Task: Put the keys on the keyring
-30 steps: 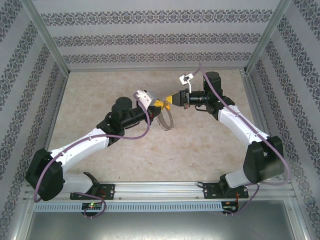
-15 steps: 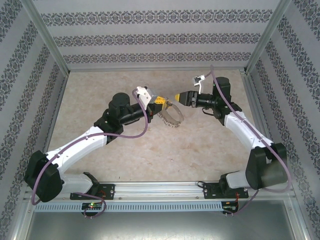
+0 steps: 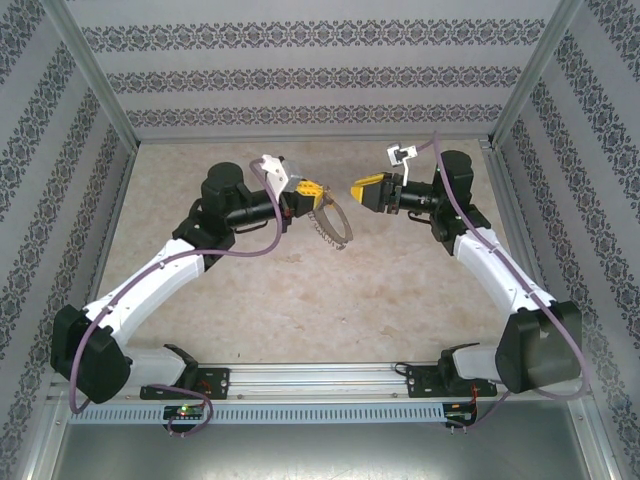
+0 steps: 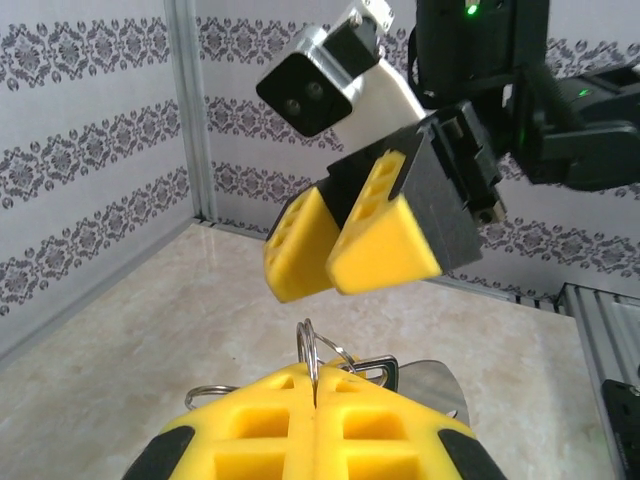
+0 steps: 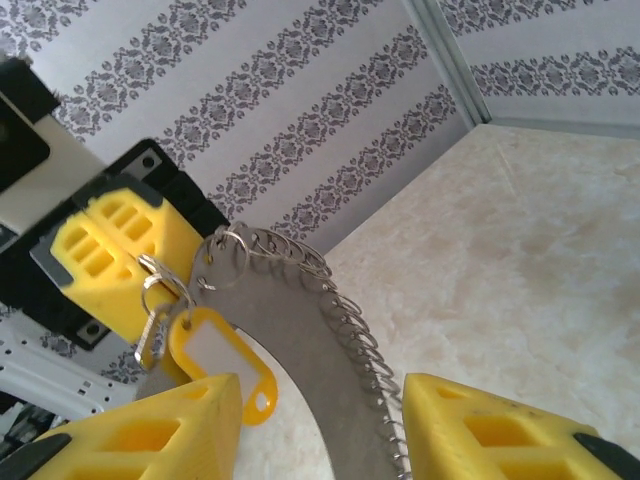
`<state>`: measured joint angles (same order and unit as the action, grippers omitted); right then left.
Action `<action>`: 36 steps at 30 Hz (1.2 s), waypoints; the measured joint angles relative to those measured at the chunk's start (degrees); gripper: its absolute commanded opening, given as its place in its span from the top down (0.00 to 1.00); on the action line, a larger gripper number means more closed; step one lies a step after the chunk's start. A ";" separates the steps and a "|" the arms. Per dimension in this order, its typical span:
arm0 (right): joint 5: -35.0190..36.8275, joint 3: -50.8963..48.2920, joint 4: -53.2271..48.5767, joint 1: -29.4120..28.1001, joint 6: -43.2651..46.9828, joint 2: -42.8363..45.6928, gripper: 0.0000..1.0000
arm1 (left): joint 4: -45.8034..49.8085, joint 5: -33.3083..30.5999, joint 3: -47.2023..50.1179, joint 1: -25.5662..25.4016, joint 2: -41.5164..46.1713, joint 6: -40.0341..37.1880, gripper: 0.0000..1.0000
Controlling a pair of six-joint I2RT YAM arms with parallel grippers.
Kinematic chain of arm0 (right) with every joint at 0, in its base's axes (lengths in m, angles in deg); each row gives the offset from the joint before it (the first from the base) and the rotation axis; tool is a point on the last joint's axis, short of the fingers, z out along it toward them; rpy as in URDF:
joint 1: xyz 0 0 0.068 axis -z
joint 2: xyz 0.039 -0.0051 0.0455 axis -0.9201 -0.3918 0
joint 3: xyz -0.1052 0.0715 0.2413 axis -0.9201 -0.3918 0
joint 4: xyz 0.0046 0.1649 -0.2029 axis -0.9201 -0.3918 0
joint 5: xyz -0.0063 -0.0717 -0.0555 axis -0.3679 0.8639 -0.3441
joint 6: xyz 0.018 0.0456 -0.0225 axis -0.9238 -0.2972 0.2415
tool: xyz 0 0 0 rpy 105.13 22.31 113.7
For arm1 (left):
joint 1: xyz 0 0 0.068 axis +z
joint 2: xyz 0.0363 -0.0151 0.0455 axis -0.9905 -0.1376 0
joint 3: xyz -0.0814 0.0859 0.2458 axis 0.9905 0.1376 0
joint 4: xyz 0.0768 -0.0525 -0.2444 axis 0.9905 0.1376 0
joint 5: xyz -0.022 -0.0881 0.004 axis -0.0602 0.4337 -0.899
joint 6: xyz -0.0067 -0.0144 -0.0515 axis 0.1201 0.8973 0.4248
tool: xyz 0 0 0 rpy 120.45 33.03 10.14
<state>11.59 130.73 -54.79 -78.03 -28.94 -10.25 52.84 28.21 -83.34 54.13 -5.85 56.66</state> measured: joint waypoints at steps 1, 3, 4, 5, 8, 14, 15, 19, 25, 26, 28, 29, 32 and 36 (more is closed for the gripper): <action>-0.61 0.24 0.98 0.00 -0.13 -0.72 0.57 | 0.61 1.49 -0.83 0.70 -0.39 0.00 1.00; -1.49 0.98 2.49 -0.02 -0.37 -1.95 0.57 | 1.31 4.24 -2.12 1.86 -1.25 0.04 1.00; -1.97 1.53 3.13 -0.02 -0.42 -2.45 0.57 | 1.62 5.90 -2.71 2.56 -1.81 0.07 1.00; -2.29 2.16 3.72 -0.04 -0.44 -2.84 0.57 | 1.99 7.69 -3.37 3.30 -2.49 0.15 1.00; -3.48 4.46 4.94 -0.07 -0.42 -3.72 0.57 | 3.98 12.50 -5.88 5.25 -5.14 0.33 1.00; -5.64 9.31 6.21 -1.01 -0.39 -6.03 0.56 | 8.07 19.08 -10.54 6.62 -10.25 0.24 1.00; -5.70 9.73 6.29 -1.18 -0.42 -6.38 0.54 | 8.52 19.56 -10.88 6.73 -10.64 0.24 1.00; -6.05 10.69 6.62 -1.95 -0.39 -7.85 0.47 | 10.21 21.57 -12.33 7.13 -11.65 0.24 1.00; -5.84 10.78 6.54 -3.43 -0.42 -9.29 0.44 | 11.61 23.21 -14.25 7.45 -12.57 0.17 1.00; -5.46 10.71 6.54 -3.82 -0.39 -9.29 0.44 | 11.76 23.37 -14.43 7.45 -12.61 0.15 1.00; -4.83 10.60 6.58 -4.57 -0.39 -9.27 0.44 | 12.02 23.71 -14.64 7.45 -12.70 0.04 1.00; -4.61 10.47 6.60 -4.96 -0.39 -9.27 0.46 | 12.33 23.78 -14.75 7.45 -12.72 -0.02 1.00; -4.31 10.38 6.60 -5.60 -0.44 -9.33 0.50 | 13.05 23.80 -14.78 7.45 -12.74 -0.24 1.00; -4.33 10.40 6.60 -5.68 -0.44 -9.44 0.56 | 13.94 24.46 -15.28 7.45 -13.09 -0.46 1.00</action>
<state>7.26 141.14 -48.19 -83.71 -29.38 -19.70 66.78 52.67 -98.62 61.58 -18.95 56.20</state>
